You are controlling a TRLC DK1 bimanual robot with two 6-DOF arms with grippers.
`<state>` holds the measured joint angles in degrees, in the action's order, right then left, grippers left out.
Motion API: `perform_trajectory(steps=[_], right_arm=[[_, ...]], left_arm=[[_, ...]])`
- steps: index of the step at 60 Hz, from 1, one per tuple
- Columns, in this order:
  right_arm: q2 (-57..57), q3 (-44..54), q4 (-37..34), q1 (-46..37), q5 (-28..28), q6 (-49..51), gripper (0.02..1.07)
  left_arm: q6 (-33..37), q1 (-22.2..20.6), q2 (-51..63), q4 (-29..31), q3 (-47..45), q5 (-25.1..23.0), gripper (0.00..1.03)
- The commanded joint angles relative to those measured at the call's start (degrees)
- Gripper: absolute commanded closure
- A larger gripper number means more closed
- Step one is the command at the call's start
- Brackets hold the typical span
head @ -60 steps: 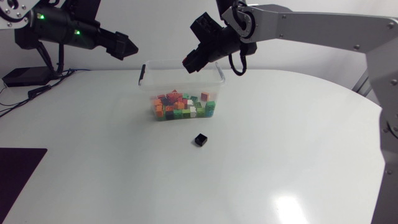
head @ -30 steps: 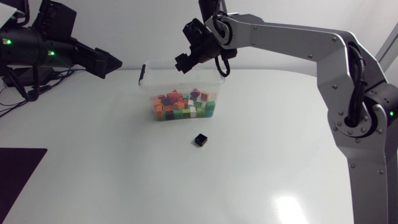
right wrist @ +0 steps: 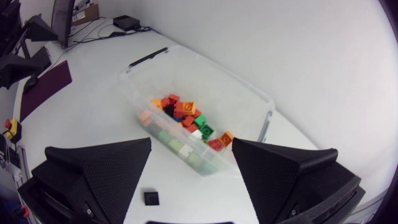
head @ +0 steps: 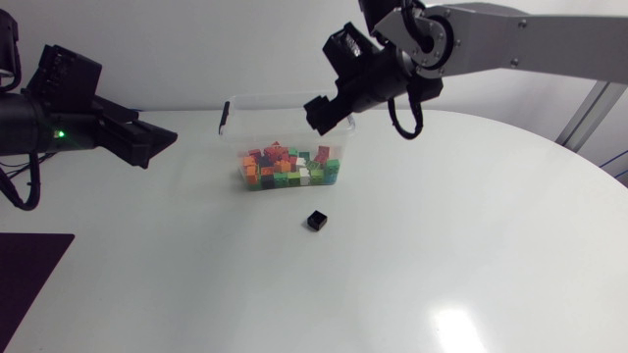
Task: Place the duplo bricks in the container
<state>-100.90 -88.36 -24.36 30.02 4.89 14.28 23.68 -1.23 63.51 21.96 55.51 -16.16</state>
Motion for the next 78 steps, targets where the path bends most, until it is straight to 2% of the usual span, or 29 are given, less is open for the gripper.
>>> perform_trajectory(steps=[1, 18, 34, 55, 61, 66, 71, 78], right_arm=[[-1.8, 4.9, -1.7, 0.8, 1.5, -2.5, 0.13], [-7.7, 9.8, -0.1, 0.2, 5.1, 0.4, 0.13], [-15.6, 7.9, -0.5, 0.0, 6.0, 4.9, 0.13], [-21.1, 5.7, -1.1, 0.0, 7.6, 7.9, 0.14], [-22.3, 5.1, -1.0, 0.3, 7.6, 8.4, 0.24], [-23.2, 4.9, -1.4, 0.7, 7.6, 8.4, 0.36], [-23.6, 4.9, -1.7, 0.7, 7.6, 8.5, 0.41], [-23.4, 4.5, -2.3, 0.9, 7.5, 8.3, 0.72]], left_arm=[[1.5, 1.1, -2.7, -1.4, -3.2, -0.4, 0.05], [2.9, 1.8, -8.5, -4.5, -10.1, -0.4, 0.05], [2.8, 2.1, -10.9, -7.9, -16.0, -0.4, 0.05], [2.8, 4.1, -11.6, -8.9, -18.2, -1.2, 0.05], [2.5, 4.3, -12.6, -9.1, -18.8, -1.6, 0.05], [2.4, 4.3, -13.6, -10.1, -19.9, -1.6, 0.05], [2.4, 4.3, -14.2, -10.7, -20.8, -1.6, 0.05], [2.4, 4.3, -14.9, -10.7, -21.8, -1.6, 0.05]])
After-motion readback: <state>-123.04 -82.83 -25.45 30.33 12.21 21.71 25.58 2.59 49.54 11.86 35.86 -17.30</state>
